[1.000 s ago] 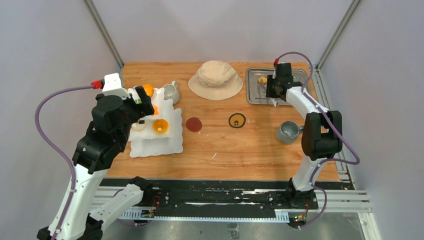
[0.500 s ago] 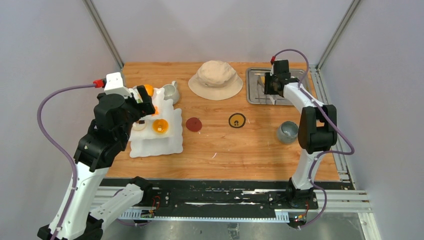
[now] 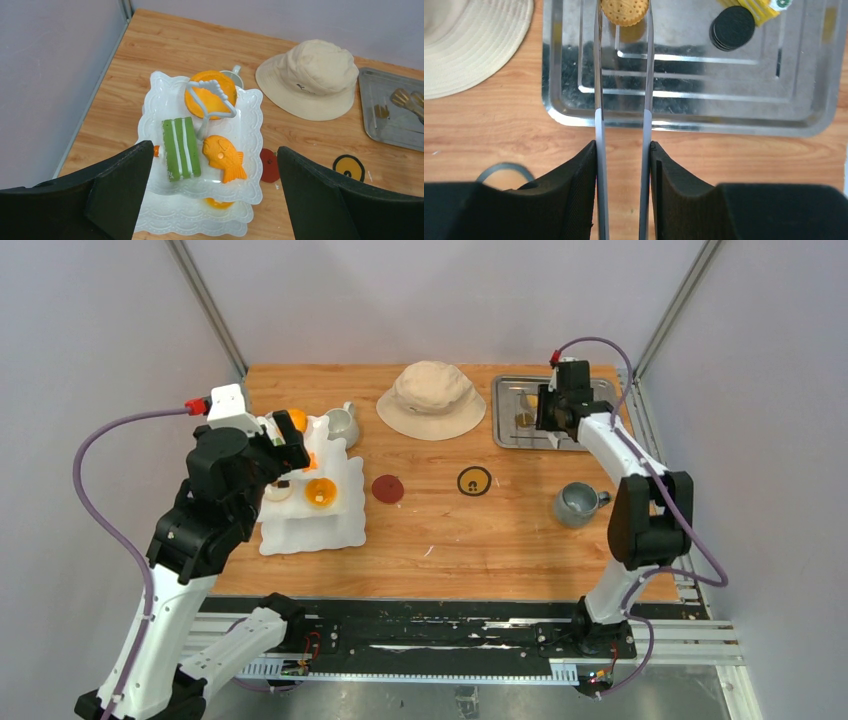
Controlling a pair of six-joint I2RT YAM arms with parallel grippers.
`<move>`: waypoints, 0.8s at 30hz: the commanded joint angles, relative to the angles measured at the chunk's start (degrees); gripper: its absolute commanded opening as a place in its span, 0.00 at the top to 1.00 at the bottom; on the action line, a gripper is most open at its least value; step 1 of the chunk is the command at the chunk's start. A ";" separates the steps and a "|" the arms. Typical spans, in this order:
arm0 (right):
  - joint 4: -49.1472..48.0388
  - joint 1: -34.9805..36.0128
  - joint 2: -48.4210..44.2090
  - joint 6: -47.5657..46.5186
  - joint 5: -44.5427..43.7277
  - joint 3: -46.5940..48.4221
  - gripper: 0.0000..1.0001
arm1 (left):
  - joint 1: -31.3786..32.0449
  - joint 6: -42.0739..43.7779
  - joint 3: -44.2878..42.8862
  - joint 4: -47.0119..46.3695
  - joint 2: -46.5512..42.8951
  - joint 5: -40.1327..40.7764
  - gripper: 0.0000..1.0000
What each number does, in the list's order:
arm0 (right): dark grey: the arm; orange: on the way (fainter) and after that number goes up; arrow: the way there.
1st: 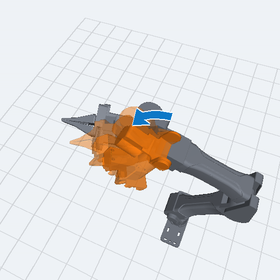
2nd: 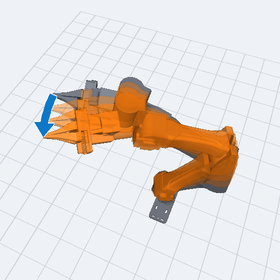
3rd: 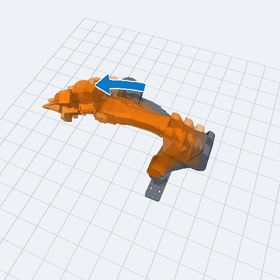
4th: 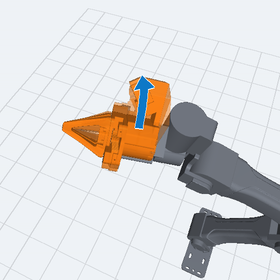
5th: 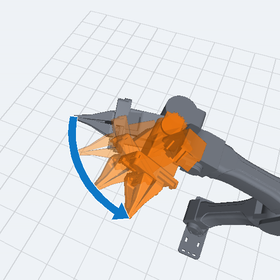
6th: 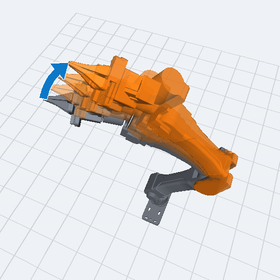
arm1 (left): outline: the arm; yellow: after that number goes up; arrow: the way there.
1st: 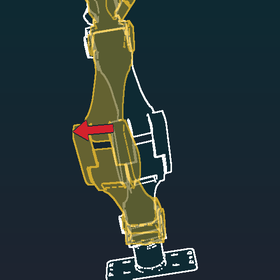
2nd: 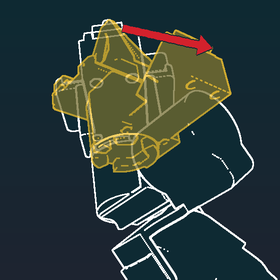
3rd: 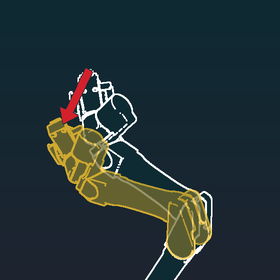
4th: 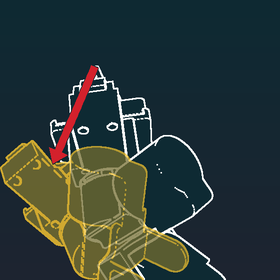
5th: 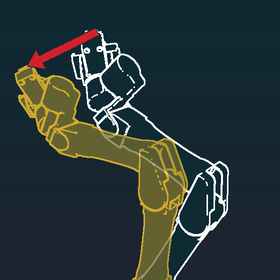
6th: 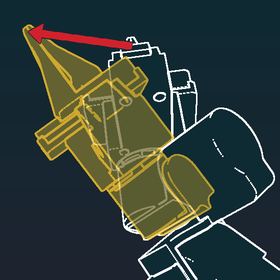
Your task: Serve the afternoon tea
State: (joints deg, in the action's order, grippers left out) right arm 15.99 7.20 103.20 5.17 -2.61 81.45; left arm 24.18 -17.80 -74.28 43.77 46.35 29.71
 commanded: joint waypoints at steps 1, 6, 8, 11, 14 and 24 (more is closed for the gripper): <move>0.41 -0.79 -10.34 2.91 1.19 -5.62 0.92 | 0.42 -0.28 -1.55 -1.39 -0.65 0.13 0.02; 0.89 0.15 -19.98 6.76 8.67 -13.83 0.94 | 0.40 -0.56 -1.25 -1.29 -1.30 -0.60 0.02; 0.76 2.30 -24.04 7.29 11.20 -16.81 0.94 | 0.38 -0.71 -1.15 -1.26 -1.59 -0.83 0.02; 0.28 7.88 -29.07 6.86 14.31 -20.62 0.93 | 0.36 -0.90 -0.94 -1.23 -2.07 -1.10 0.02; -0.08 16.59 -32.06 5.34 15.09 -23.40 0.93 | 0.40 -1.20 -0.83 -1.07 -2.41 -1.48 0.02; -6.90 40.73 -25.53 1.31 17.37 -21.87 0.93 | 0.36 -1.64 -0.61 -0.41 -3.27 -1.66 0.02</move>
State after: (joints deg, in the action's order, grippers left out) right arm 14.55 42.72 74.22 8.47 12.99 57.47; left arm 24.18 -18.81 -74.28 43.81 43.86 28.36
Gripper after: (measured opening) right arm 0.384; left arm 0.982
